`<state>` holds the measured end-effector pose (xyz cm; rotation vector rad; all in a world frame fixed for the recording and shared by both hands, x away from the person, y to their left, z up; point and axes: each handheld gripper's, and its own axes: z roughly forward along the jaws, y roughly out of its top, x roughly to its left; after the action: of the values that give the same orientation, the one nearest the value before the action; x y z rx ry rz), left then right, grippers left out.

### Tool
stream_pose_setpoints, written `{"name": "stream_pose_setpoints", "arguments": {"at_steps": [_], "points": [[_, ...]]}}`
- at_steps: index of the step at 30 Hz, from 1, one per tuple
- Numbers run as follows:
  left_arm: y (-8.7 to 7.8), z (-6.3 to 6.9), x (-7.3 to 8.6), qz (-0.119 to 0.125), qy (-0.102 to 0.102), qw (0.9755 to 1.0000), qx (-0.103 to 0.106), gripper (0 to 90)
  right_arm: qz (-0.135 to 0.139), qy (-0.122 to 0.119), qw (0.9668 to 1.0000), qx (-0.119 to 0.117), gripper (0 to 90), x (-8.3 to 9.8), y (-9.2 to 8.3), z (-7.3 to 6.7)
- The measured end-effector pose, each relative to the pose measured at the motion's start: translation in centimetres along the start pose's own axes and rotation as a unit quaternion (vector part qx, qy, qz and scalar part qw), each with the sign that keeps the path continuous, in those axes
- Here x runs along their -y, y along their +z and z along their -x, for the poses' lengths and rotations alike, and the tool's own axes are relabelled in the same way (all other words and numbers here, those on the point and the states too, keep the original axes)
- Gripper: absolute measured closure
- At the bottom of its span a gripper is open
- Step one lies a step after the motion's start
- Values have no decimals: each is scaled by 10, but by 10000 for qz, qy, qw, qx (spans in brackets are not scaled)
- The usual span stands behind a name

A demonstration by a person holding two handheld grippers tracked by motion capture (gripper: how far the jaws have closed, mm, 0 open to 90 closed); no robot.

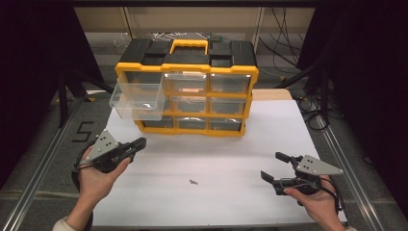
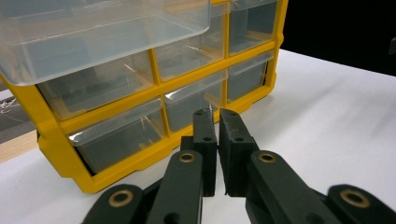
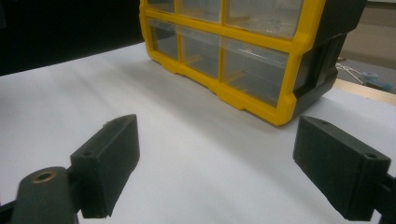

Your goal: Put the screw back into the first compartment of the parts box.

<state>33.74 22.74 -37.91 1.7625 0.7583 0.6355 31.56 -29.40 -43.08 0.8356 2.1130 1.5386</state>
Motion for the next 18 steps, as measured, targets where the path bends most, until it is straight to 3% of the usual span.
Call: {"name": "stream_pose_setpoints", "arguments": {"at_steps": [18], "points": [[-6, -9, 1, 45, -45, 9998, -171, 855, 3, -8, 10000, 5, 154, 0, 0, 0]]}}
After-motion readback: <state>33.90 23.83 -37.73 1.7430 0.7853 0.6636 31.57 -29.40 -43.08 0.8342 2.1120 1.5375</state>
